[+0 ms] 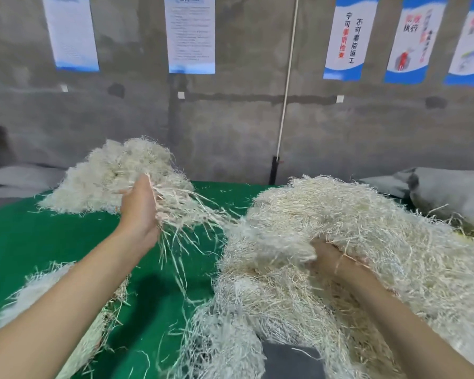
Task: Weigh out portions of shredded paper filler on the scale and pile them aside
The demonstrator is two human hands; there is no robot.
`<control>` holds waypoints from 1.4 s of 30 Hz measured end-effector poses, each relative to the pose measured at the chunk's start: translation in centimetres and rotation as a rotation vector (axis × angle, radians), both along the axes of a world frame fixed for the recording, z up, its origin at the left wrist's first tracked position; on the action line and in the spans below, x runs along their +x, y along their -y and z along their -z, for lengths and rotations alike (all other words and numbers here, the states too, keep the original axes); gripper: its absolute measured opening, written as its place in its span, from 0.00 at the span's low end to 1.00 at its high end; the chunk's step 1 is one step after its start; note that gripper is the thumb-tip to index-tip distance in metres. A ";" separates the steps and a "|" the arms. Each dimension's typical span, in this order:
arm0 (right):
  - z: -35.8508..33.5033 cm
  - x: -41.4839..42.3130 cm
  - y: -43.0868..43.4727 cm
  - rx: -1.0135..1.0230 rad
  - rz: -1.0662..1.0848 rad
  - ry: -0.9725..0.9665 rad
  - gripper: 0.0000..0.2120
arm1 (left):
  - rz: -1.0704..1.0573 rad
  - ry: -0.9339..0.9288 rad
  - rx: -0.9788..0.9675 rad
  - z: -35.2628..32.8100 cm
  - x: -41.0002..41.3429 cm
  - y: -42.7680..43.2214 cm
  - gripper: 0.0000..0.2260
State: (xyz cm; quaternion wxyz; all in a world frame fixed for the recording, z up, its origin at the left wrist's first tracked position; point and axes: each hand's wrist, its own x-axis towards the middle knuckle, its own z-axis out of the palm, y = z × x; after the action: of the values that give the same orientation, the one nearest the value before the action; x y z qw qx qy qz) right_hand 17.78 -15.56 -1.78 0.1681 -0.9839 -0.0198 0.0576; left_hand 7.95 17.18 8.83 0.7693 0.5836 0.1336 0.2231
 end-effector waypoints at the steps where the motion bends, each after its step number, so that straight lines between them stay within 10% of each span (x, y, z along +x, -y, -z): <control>1: -0.7 -0.7 -0.8 -0.097 -0.050 0.016 0.32 | 0.052 -0.031 0.017 0.4 -0.2 0.5 0.25; 9: -6.0 -7.4 -7.4 -0.058 -0.437 0.229 0.58 | 0.319 0.004 0.096 0.2 -2.4 6.0 0.24; 12: -3.9 -7.4 -9.3 -0.244 -0.422 0.201 0.52 | 0.392 0.047 -0.027 -1.3 -2.8 6.9 0.30; 16: -0.4 -5.0 -8.5 -0.159 -0.315 0.157 0.08 | 0.434 0.109 -0.091 -2.3 -3.0 6.7 0.33; 23: 3.2 -0.7 -2.5 -0.259 -0.249 0.092 0.24 | 0.427 0.055 -0.158 -1.2 -3.5 6.2 0.14; 27: 2.8 -1.1 -2.4 -0.347 -0.208 -0.057 0.31 | 0.537 0.117 -0.203 -1.9 -3.7 5.9 0.24; 34: -8.7 -4.8 -3.6 -0.183 -0.448 -0.151 0.39 | 0.594 -0.129 0.355 0.2 -3.8 7.9 0.21; 39: -12.7 -10.1 -0.7 0.628 -0.328 0.093 0.12 | 0.860 -0.156 0.852 1.9 -4.5 8.8 0.34; 42: -10.3 -13.6 -0.8 0.737 -0.314 0.045 0.17 | 1.060 -0.113 1.143 2.7 -5.2 10.0 0.25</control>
State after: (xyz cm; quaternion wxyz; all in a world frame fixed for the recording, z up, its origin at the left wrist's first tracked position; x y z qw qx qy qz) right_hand 4.21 -14.78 8.53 0.4986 -0.8437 -0.1927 0.0502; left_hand 2.74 7.19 6.11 0.3451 0.8858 -0.2598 -0.1698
